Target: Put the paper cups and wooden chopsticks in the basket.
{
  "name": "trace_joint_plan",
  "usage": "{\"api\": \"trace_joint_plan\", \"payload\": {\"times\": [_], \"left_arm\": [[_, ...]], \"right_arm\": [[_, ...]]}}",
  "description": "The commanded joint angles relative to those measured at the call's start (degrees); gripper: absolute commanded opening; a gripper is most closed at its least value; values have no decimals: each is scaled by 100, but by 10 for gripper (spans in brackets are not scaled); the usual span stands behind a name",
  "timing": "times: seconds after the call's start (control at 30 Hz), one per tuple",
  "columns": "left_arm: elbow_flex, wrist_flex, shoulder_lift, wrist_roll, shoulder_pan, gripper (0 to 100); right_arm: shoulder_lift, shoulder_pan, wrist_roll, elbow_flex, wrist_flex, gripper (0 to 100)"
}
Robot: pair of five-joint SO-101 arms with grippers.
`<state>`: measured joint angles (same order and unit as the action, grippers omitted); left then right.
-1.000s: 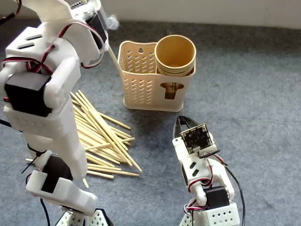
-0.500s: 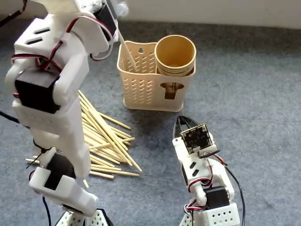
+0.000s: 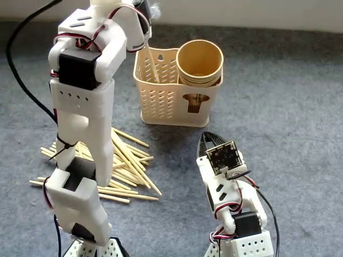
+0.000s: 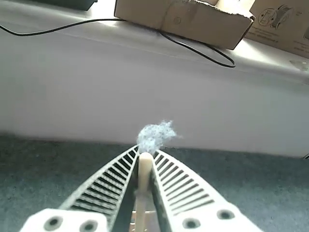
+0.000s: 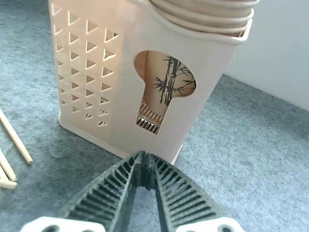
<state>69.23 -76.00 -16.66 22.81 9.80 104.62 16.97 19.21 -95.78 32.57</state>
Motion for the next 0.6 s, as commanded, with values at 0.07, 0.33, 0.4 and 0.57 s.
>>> {"api": "trace_joint_plan", "payload": {"times": [0.07,0.33,0.4,0.57], "left_arm": [[110,-457,84,0,-207,163],[813,-1688,259,-888,-549,195],[989,-2127,321,-1292,-690,192],[673,-2558,549,-2110,-1446,110]], "right_arm": [[57,-13,62,-558,-136,7],[57,-13,62,-558,-136,7],[57,-13,62,-558,-136,7],[57,-13,62,-558,-136,7]]}}
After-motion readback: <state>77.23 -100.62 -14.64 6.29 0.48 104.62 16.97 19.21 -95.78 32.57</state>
